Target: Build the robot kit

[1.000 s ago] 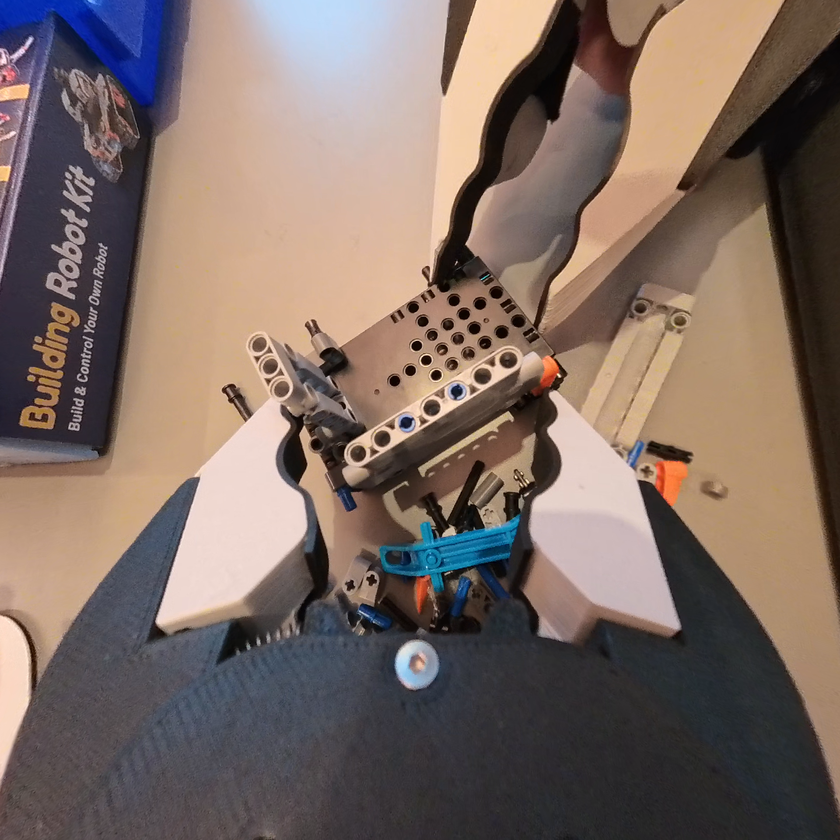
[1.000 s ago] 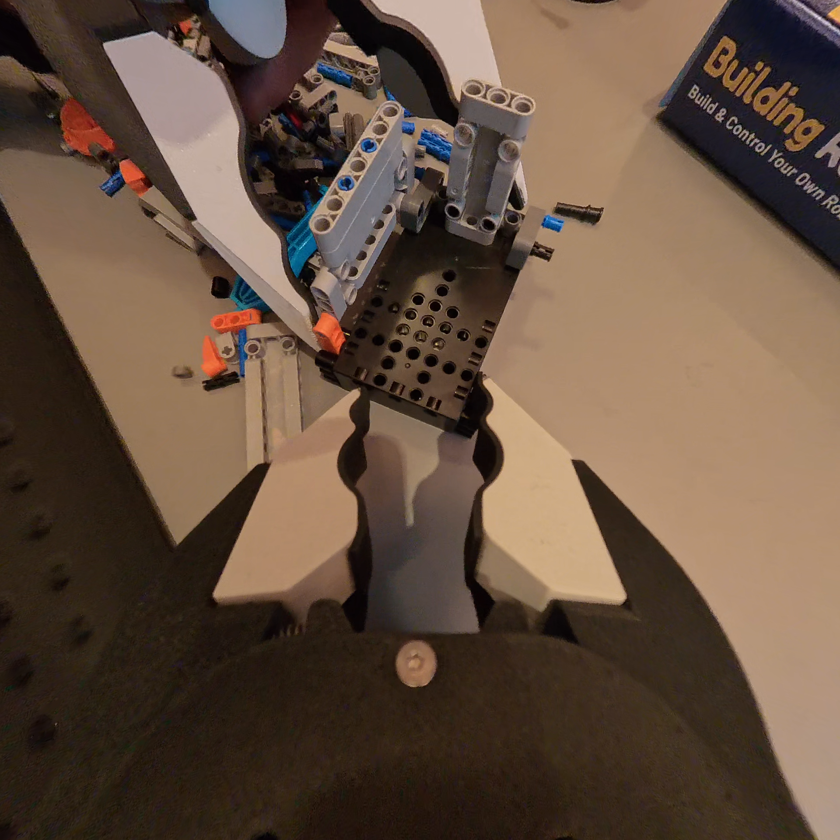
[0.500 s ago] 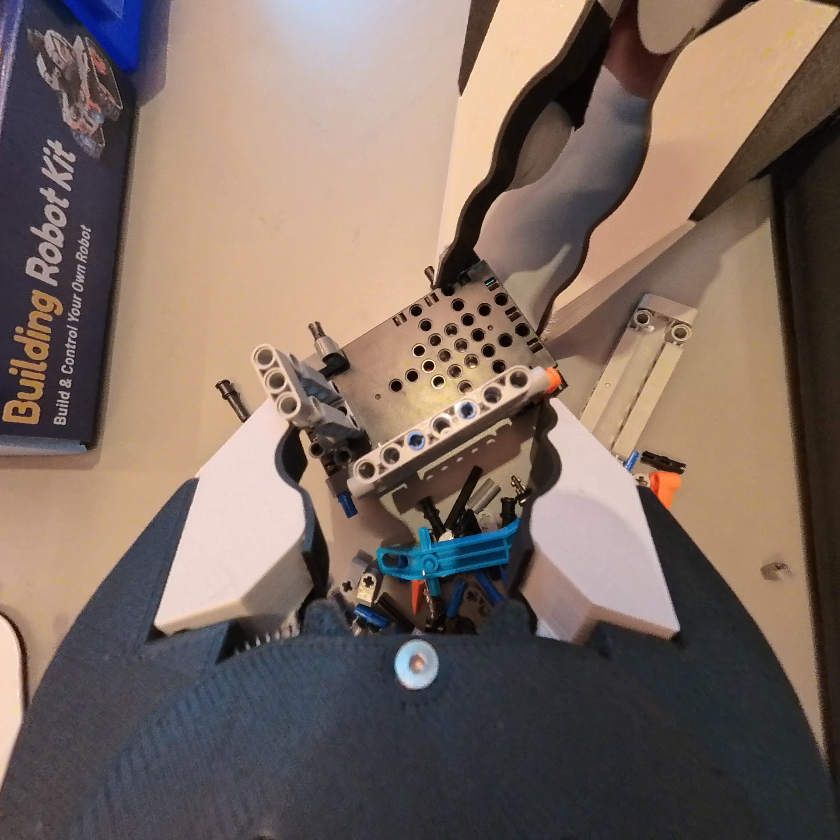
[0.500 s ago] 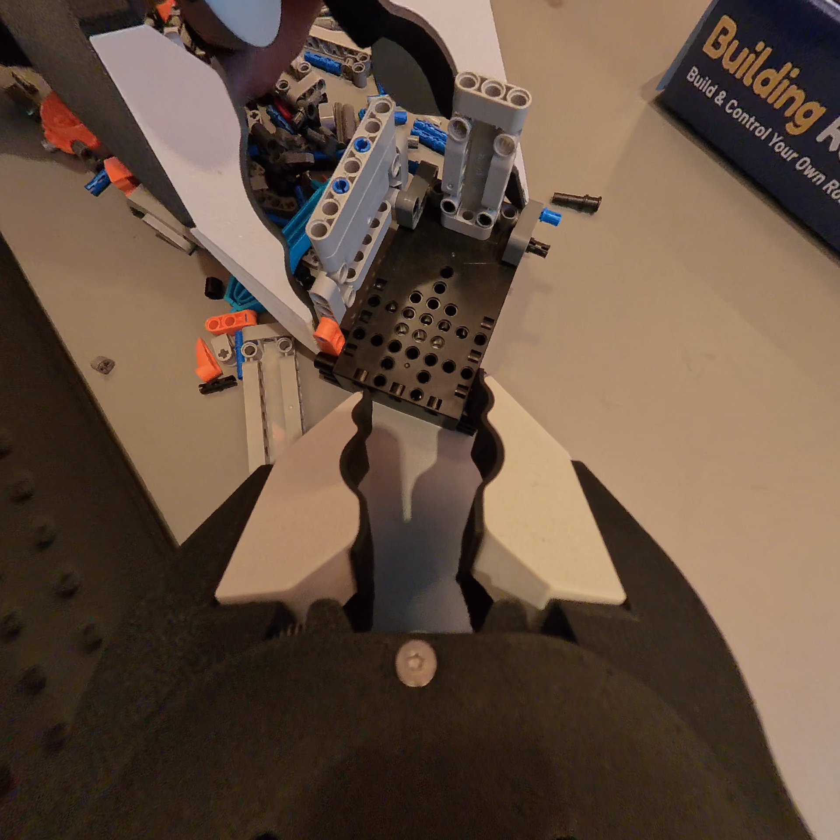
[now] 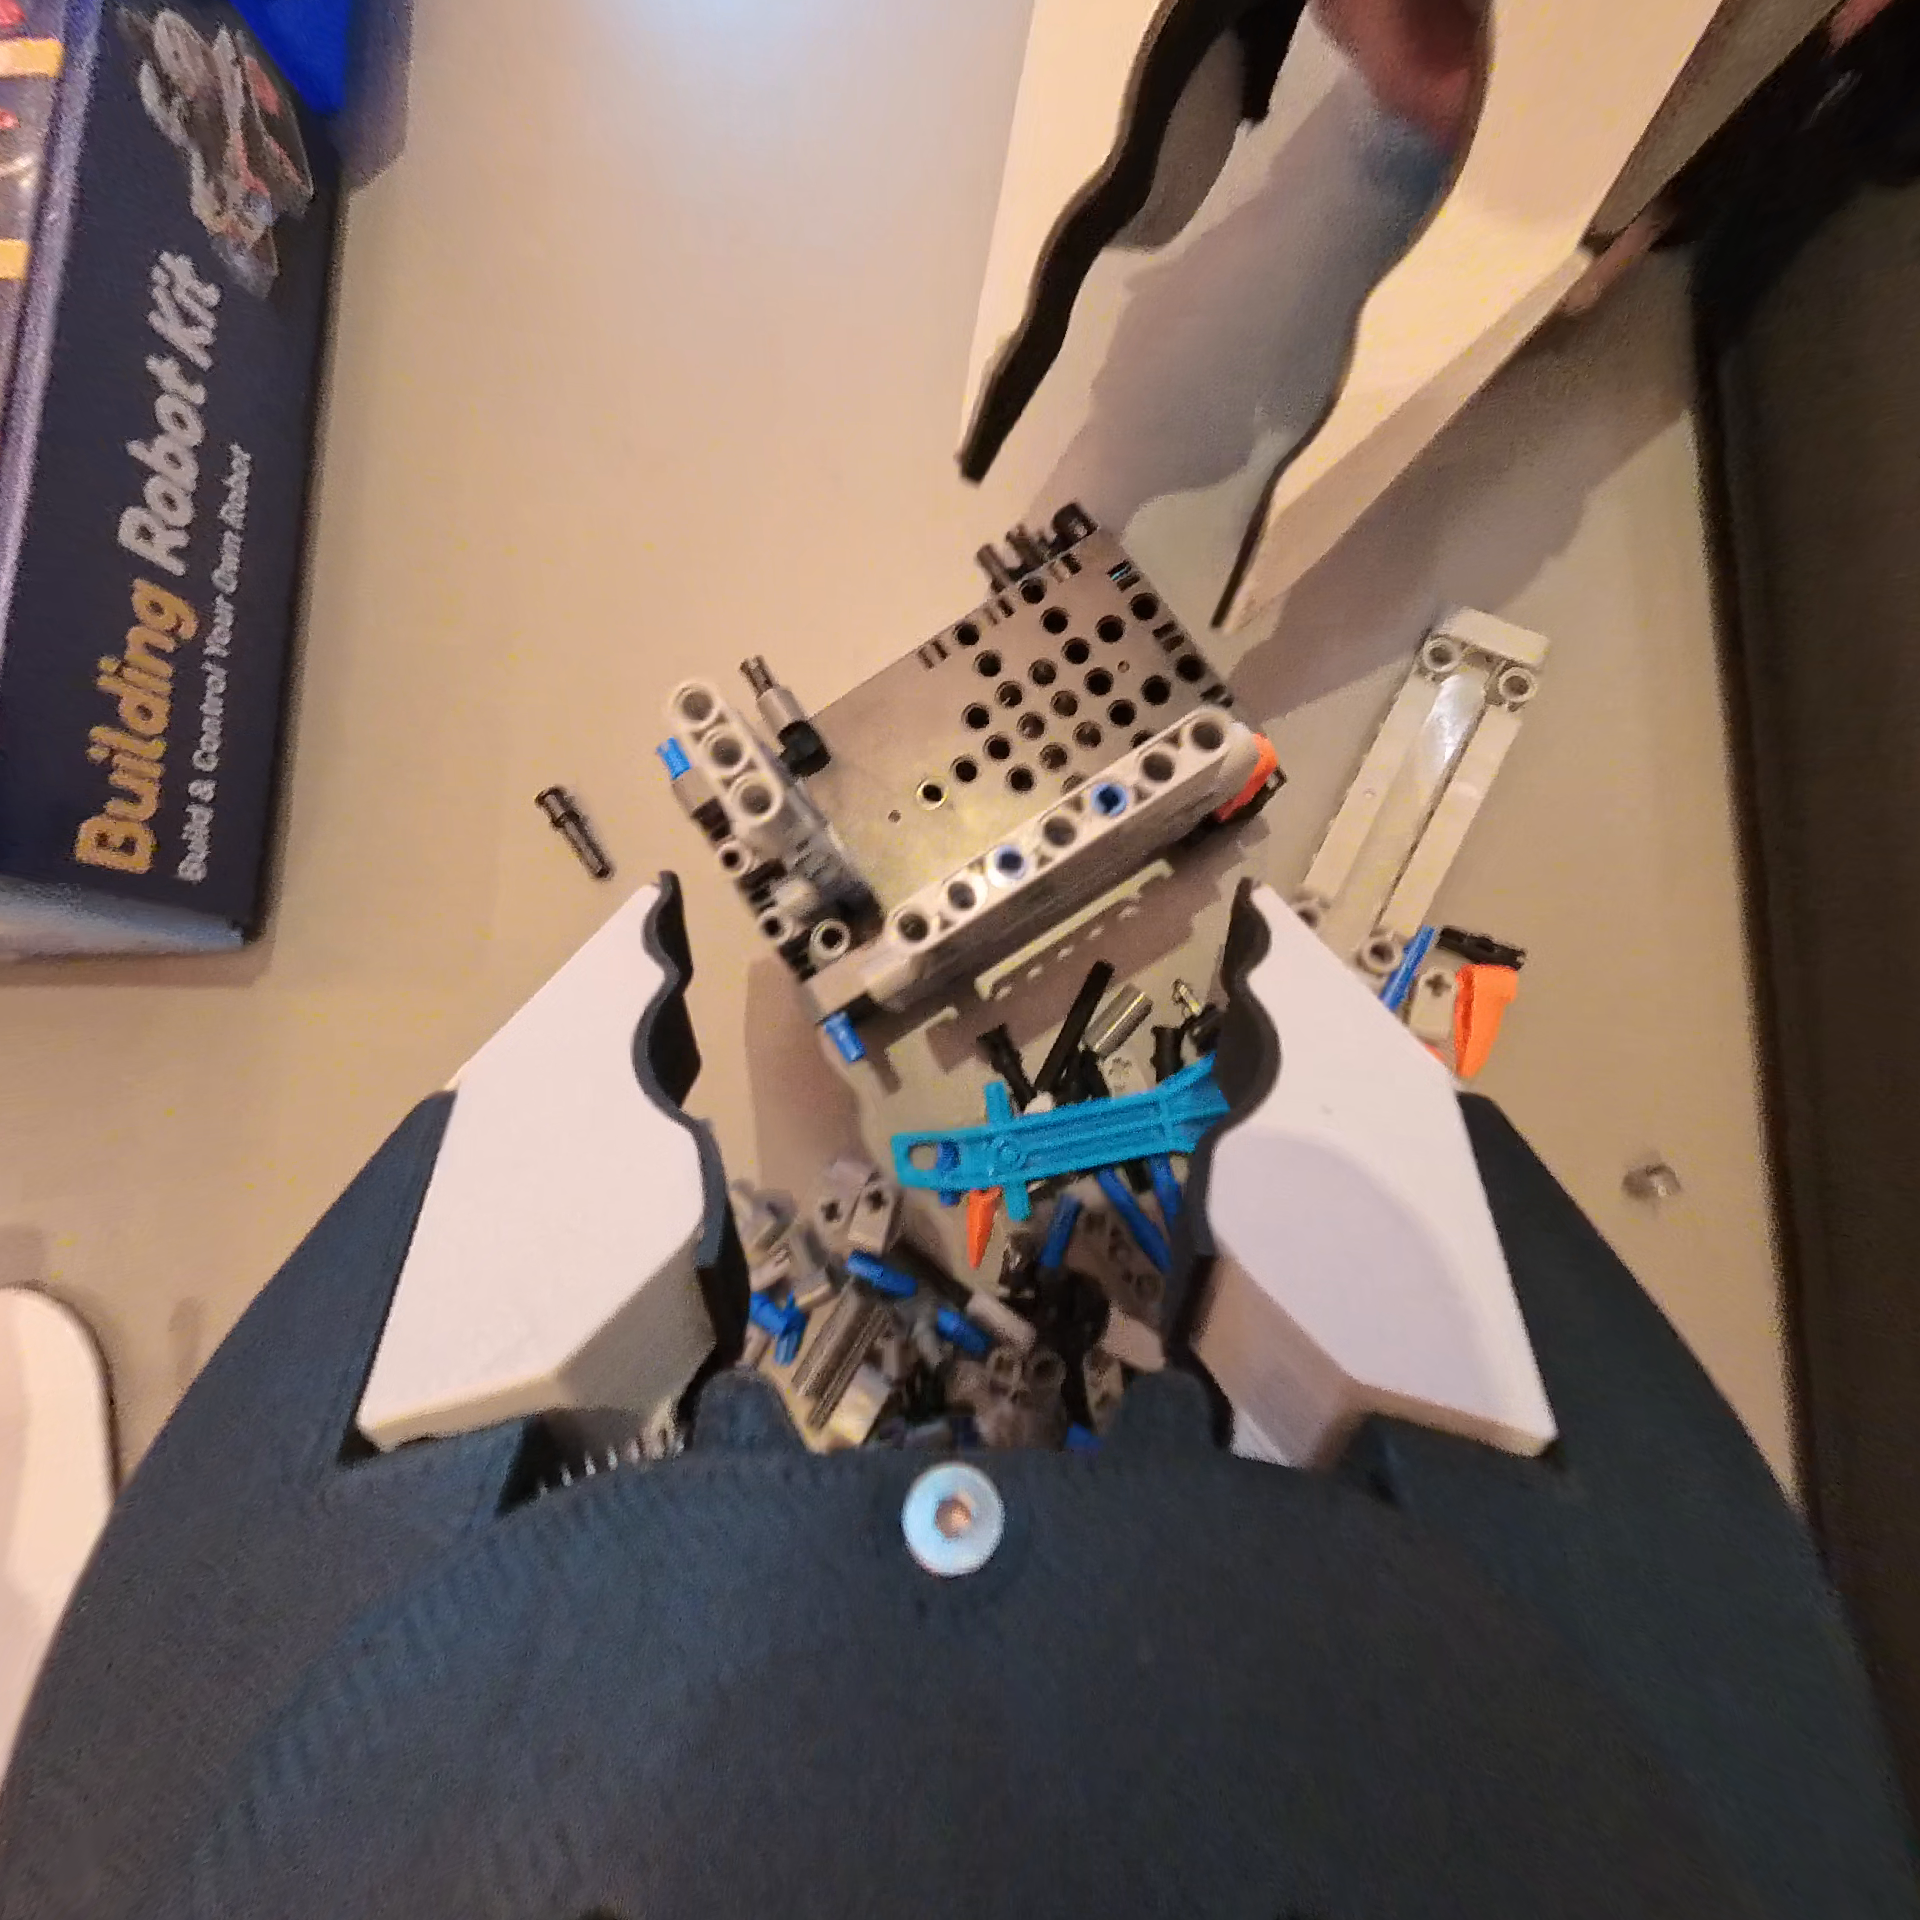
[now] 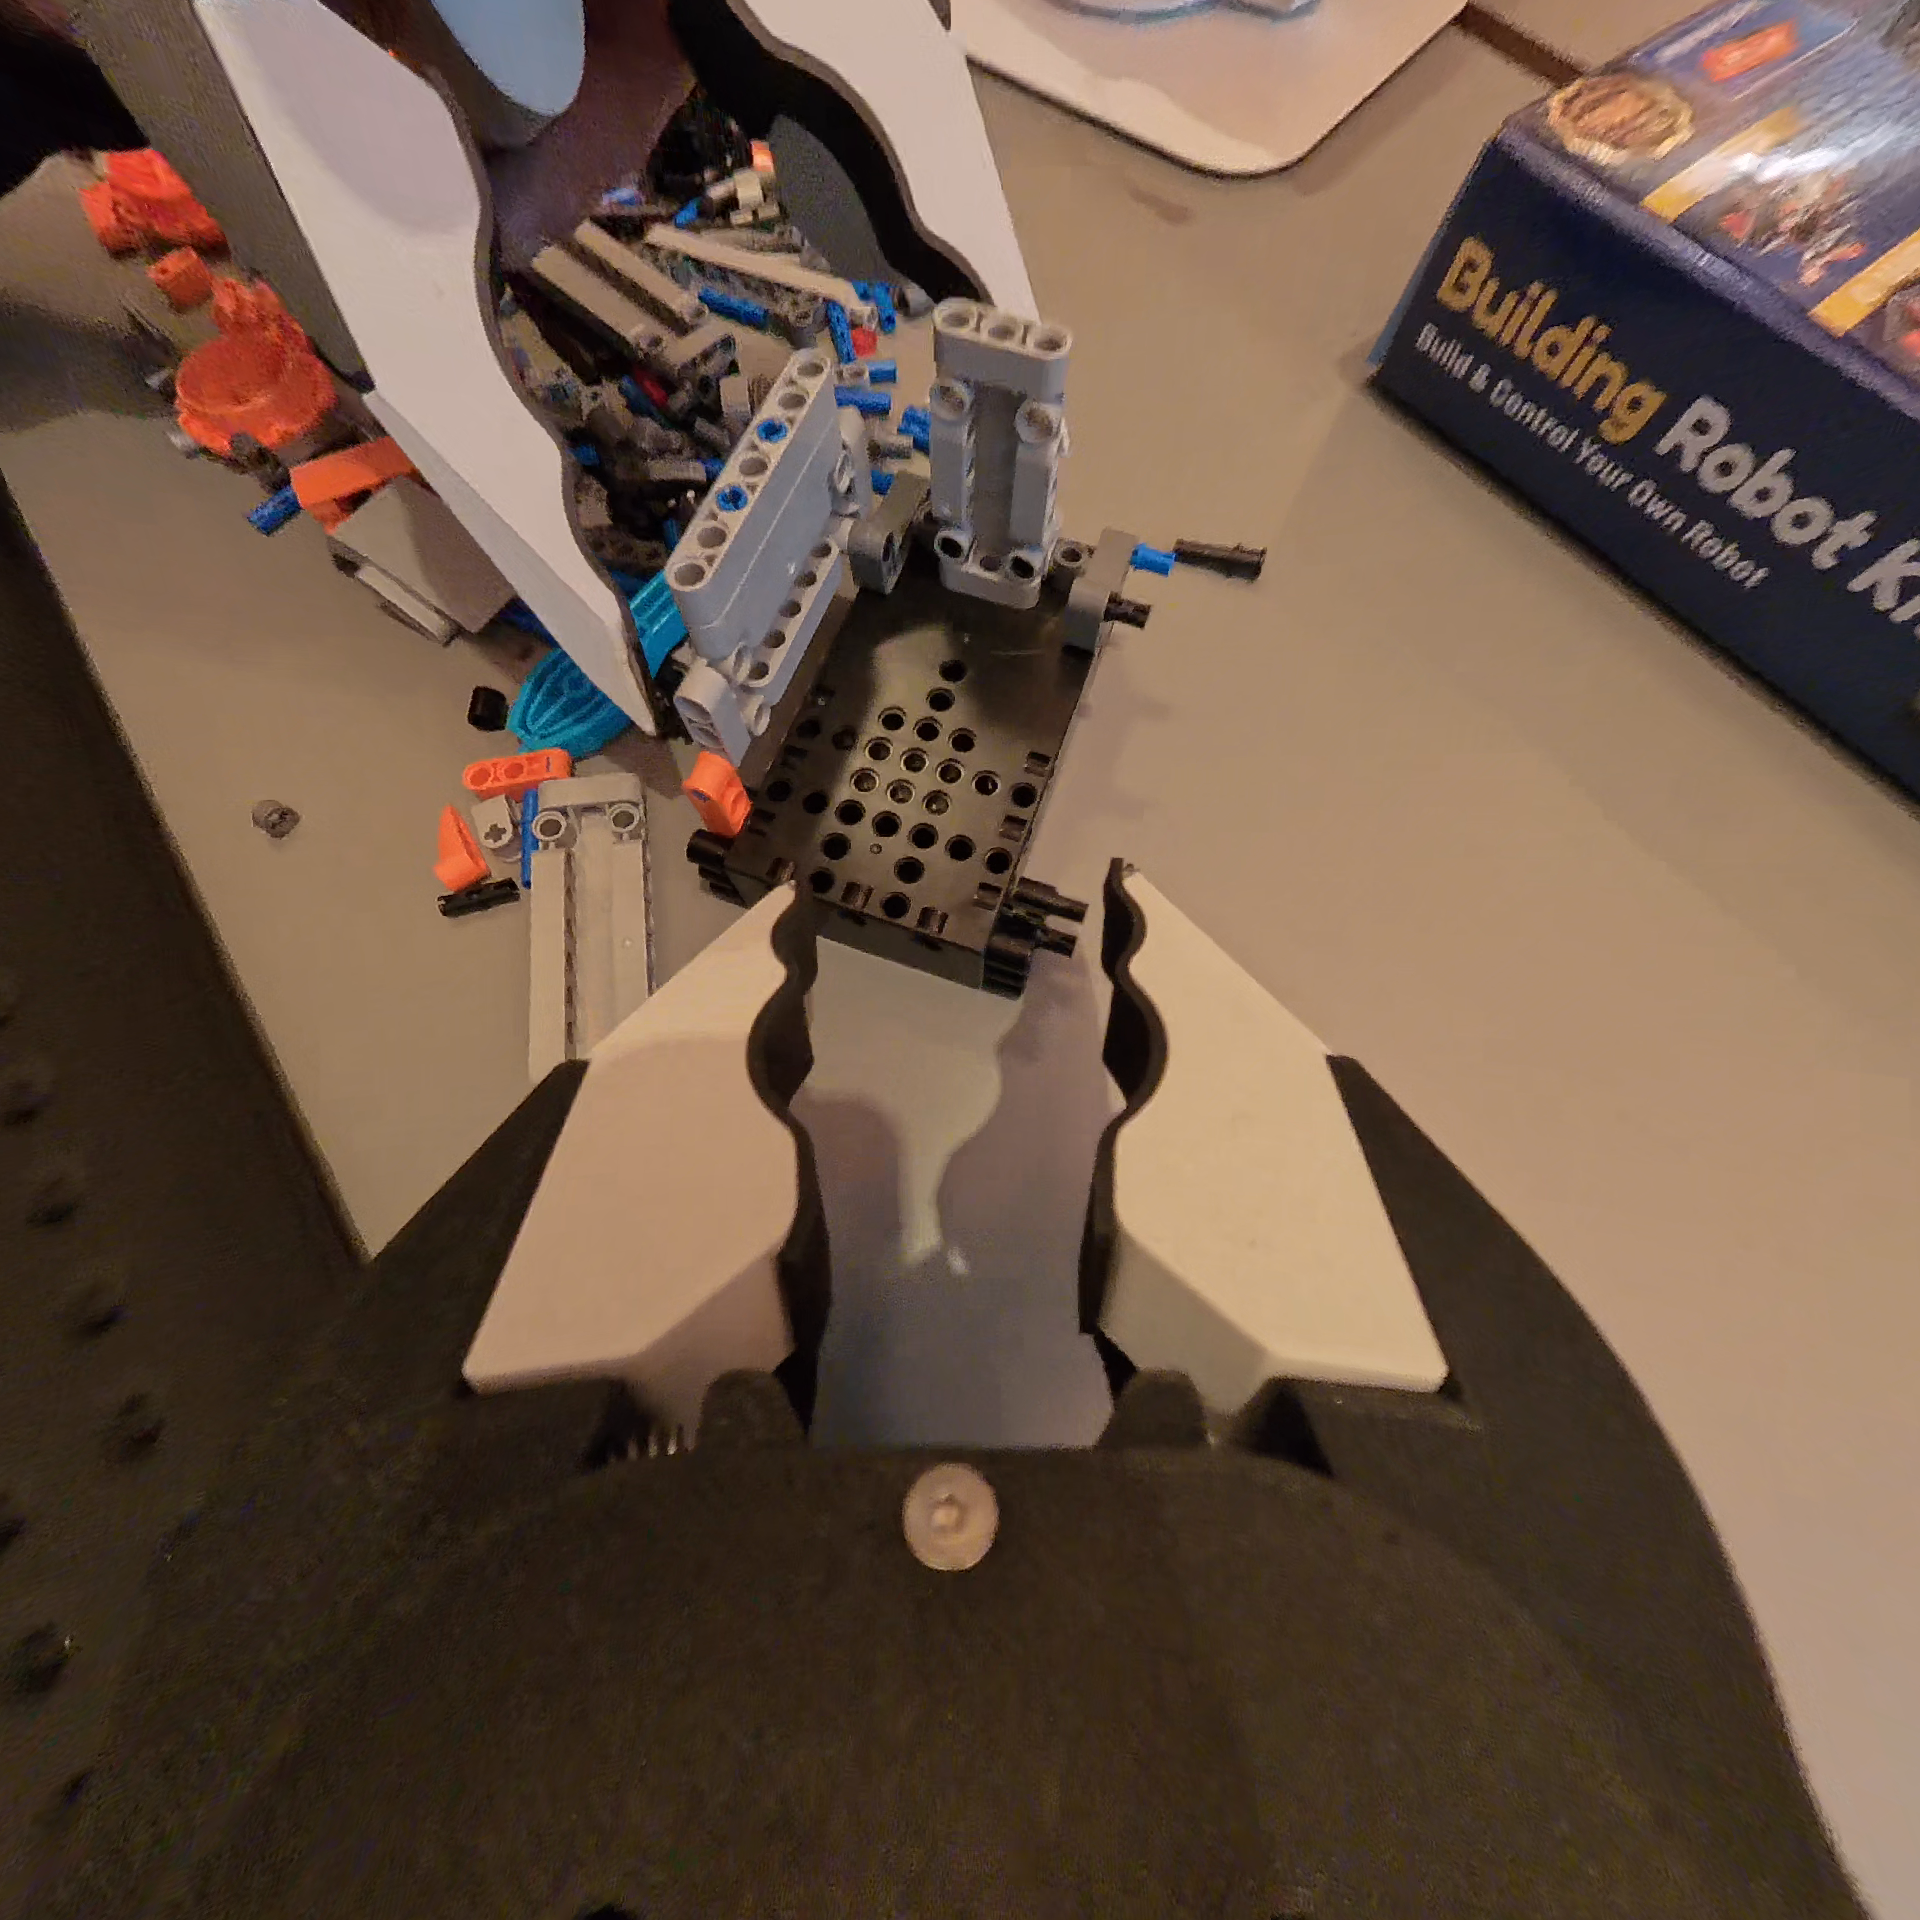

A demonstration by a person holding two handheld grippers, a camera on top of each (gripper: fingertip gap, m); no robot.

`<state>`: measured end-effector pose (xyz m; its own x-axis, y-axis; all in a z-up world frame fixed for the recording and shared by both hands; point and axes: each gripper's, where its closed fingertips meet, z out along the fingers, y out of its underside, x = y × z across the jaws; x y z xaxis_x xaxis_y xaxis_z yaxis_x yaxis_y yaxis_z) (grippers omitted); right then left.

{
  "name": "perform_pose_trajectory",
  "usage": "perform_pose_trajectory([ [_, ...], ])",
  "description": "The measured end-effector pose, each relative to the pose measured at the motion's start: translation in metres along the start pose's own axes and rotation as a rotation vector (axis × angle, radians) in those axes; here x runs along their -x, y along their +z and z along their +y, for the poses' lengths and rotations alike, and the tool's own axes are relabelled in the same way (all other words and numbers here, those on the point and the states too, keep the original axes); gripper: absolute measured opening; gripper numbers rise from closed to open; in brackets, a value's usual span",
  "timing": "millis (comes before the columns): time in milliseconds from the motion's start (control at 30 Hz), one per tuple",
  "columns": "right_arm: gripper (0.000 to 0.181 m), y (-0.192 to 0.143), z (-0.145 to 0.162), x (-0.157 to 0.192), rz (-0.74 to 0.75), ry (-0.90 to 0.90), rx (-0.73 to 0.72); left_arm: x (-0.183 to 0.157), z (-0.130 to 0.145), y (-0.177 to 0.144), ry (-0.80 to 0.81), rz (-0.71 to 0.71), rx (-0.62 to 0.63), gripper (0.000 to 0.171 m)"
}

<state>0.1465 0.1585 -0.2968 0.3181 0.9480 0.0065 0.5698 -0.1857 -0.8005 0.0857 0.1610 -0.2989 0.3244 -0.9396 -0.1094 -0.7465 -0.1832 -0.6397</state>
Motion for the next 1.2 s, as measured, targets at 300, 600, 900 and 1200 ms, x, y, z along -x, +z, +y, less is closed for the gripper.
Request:
perform_pose_trajectory([
  [300, 0.038, -0.018, -0.024, 0.007, 0.025, -0.066, -0.114, 0.023, 0.000, -0.072, 0.050, -0.154, -0.088, 0.070],
  [600, 0.014, 0.025, -0.048, 0.042, 0.064, -0.081, 0.052, 0.033, 0.037, -0.125, 0.082, -0.290, -0.110, 0.040],
  [900, 0.005, 0.007, -0.034, 0.034, -0.098, -0.220, 0.128, 0.039, 0.067, -0.141, 0.056, -0.304, -0.194, 0.011],
  [1200, 0.045, -0.036, -0.029, -0.015, 0.123, -0.085, 0.190, 0.042, 0.092, -0.140, 0.012, -0.299, -0.215, 0.012],
])
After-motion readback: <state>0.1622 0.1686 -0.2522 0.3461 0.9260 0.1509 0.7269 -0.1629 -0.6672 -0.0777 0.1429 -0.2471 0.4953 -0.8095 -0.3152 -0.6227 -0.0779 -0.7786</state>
